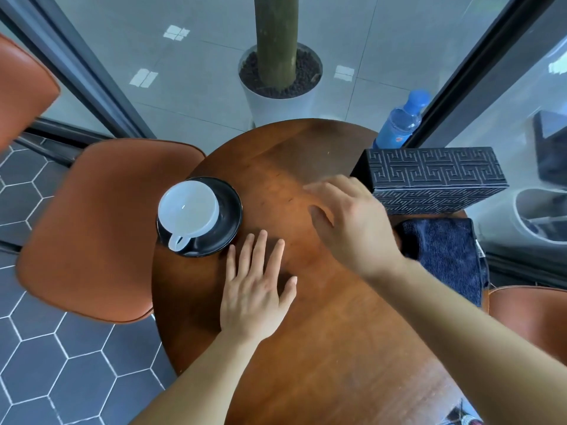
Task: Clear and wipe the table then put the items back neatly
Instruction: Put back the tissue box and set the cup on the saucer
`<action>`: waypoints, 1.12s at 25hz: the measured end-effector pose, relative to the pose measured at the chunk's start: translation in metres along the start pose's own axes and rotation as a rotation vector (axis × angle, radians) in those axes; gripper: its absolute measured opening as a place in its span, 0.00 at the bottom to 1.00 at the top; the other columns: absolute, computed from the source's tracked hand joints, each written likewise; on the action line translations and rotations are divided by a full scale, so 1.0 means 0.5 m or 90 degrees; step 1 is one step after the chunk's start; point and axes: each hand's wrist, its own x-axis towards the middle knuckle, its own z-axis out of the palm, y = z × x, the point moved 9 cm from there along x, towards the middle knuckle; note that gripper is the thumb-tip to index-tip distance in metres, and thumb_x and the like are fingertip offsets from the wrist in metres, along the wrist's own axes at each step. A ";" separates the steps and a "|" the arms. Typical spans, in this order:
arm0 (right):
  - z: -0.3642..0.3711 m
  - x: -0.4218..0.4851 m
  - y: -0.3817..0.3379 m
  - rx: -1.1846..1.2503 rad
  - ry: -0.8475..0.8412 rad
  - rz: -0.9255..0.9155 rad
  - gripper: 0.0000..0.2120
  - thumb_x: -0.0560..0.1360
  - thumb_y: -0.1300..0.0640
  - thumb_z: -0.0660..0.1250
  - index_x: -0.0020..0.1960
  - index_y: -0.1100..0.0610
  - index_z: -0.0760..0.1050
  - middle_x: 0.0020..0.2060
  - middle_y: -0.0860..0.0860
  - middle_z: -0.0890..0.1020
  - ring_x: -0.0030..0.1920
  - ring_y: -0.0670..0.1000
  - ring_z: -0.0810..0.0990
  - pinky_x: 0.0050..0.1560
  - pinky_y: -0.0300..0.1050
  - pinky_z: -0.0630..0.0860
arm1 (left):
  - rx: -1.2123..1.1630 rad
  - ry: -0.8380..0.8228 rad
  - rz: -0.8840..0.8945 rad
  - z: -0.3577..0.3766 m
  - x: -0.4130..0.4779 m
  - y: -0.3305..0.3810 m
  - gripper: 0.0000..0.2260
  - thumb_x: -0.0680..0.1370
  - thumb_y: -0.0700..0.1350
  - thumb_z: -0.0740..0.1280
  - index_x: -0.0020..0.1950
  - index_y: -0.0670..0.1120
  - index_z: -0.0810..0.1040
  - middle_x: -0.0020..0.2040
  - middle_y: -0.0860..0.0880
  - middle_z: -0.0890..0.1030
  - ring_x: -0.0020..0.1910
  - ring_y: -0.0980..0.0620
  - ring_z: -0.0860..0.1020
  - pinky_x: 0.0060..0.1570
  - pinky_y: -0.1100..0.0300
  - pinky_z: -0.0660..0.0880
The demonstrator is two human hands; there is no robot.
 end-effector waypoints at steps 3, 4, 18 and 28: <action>-0.039 0.077 0.000 -0.035 -0.025 -0.030 0.13 0.74 0.59 0.67 0.58 0.57 0.81 0.51 0.54 0.83 0.50 0.60 0.80 0.47 0.49 0.77 | 0.003 0.007 0.001 -0.002 0.000 -0.001 0.30 0.81 0.63 0.54 0.80 0.50 0.64 0.81 0.41 0.63 0.80 0.40 0.61 0.78 0.37 0.56; -0.048 0.104 0.011 -0.070 -0.038 -0.017 0.13 0.74 0.58 0.67 0.58 0.56 0.81 0.51 0.54 0.82 0.52 0.61 0.79 0.47 0.49 0.76 | 0.005 0.006 0.000 -0.002 0.001 -0.001 0.30 0.81 0.63 0.54 0.80 0.50 0.64 0.81 0.41 0.63 0.80 0.40 0.62 0.78 0.37 0.56; -0.096 0.248 0.284 -0.362 -0.205 0.272 0.02 0.77 0.69 0.63 0.47 0.64 0.72 0.49 0.62 0.72 0.45 0.64 0.75 0.42 0.50 0.69 | 0.009 0.009 0.001 0.002 0.000 -0.003 0.30 0.81 0.64 0.51 0.79 0.50 0.66 0.81 0.41 0.64 0.79 0.40 0.64 0.78 0.37 0.59; -0.060 0.317 0.125 -0.230 -0.115 0.100 0.14 0.78 0.62 0.62 0.62 0.64 0.77 0.57 0.63 0.79 0.56 0.65 0.78 0.53 0.54 0.76 | 0.012 -0.006 -0.002 0.009 0.005 -0.005 0.30 0.81 0.64 0.52 0.80 0.51 0.65 0.81 0.42 0.63 0.79 0.40 0.63 0.78 0.37 0.58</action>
